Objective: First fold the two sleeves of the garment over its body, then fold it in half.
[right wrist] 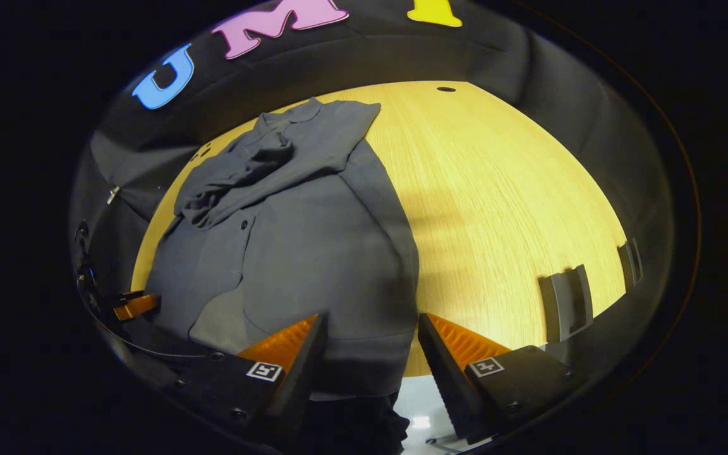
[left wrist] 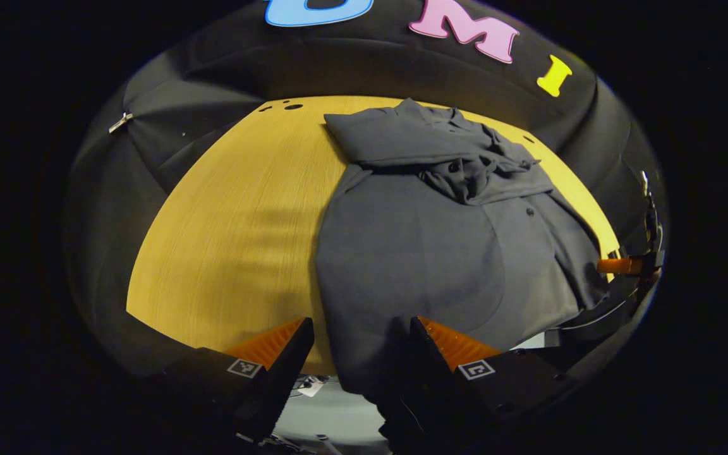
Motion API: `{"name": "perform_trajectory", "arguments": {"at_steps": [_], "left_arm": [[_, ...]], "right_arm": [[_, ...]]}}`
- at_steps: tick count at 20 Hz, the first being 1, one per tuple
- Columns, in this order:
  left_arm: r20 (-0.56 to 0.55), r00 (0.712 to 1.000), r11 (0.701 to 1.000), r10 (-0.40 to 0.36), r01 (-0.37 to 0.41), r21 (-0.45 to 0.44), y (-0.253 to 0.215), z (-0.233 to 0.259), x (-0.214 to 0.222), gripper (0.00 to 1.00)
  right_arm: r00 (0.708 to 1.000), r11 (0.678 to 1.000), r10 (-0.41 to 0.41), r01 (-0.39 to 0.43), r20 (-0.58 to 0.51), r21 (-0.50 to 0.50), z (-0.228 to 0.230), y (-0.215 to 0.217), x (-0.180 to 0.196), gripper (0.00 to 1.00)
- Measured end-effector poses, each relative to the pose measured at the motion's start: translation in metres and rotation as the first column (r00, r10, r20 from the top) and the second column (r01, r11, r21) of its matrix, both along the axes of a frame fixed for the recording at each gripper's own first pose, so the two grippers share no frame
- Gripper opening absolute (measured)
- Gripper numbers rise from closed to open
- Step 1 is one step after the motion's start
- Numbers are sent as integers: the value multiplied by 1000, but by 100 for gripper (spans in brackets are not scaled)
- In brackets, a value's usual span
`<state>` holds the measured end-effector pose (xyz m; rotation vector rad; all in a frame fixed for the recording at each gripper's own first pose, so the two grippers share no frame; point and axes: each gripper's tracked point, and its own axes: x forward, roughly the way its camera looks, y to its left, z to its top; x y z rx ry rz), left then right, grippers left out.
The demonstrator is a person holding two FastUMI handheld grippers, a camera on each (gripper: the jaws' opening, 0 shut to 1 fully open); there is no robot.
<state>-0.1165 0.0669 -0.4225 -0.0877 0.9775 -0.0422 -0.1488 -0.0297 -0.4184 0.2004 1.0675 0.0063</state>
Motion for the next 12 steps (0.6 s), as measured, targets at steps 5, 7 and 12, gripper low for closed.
{"name": "perform_trajectory", "arguments": {"at_steps": [5,7,12], "left_arm": [[-13,999,997,-49,50,58,1,-3,6,98],[-17,998,996,-60,60,58,0,-5,8,99],[-10,987,987,-162,162,5,-30,-3,39,32]], "right_arm": [[995,986,98,-99,-10,-137,-4,-2,6,90],[997,988,80,-78,9,-135,-4,-1,9,93],[985,985,168,-167,25,-50,-5,28,26,29]]}}
